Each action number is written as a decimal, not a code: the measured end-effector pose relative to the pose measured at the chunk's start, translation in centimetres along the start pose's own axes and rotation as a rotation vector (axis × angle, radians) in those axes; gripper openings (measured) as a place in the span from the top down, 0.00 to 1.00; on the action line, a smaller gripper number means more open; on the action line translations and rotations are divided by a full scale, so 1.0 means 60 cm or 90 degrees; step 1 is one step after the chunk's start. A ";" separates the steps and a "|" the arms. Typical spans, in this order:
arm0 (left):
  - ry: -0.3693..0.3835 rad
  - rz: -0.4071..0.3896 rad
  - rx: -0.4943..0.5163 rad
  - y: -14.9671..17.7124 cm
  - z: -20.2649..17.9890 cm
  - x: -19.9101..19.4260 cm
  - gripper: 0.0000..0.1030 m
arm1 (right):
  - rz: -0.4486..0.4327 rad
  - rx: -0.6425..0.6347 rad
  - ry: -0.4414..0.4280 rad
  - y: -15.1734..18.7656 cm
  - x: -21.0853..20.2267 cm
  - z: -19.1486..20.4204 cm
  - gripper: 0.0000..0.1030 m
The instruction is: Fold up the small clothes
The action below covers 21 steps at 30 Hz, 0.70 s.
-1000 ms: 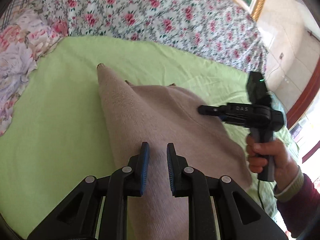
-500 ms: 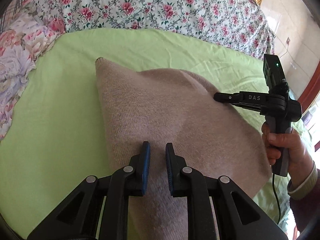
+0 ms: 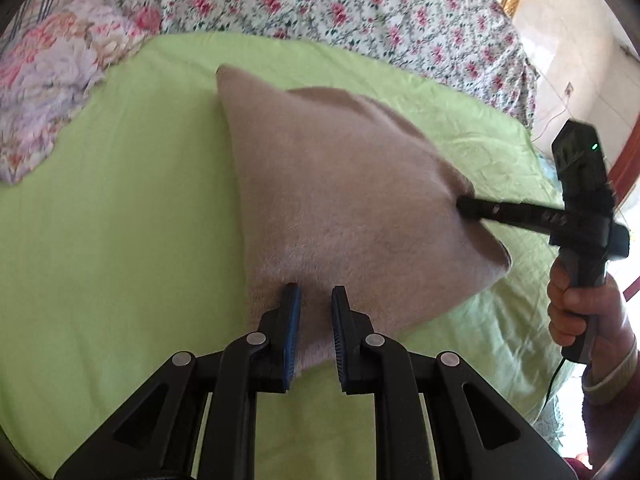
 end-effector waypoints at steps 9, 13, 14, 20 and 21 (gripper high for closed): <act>-0.006 -0.006 -0.009 0.025 -0.006 0.003 0.85 | -0.027 0.009 0.016 0.014 -0.016 -0.006 0.94; -0.003 -0.010 -0.027 0.027 -0.003 -0.004 0.85 | -0.052 -0.023 -0.013 0.037 -0.053 0.031 0.90; -0.004 -0.011 -0.026 0.028 -0.004 -0.005 0.85 | -0.049 -0.033 -0.018 0.048 -0.057 0.039 0.90; -0.028 -0.016 0.004 0.034 -0.013 -0.005 0.83 | -0.029 0.007 0.001 0.083 -0.035 -0.008 0.91; -0.030 -0.014 0.006 0.036 -0.014 -0.005 0.83 | -0.031 0.013 -0.001 0.083 -0.036 -0.010 0.91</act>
Point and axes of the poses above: each gripper's, at about its wrist camera, not at the fingertips, and x roughly the way its jaws point, z to its left, y to its underside, the point moved 5 cm from there along x, roughly the way its jaws point, and after that the axes turned 8 degrees about -y, right-handed, at the moved point
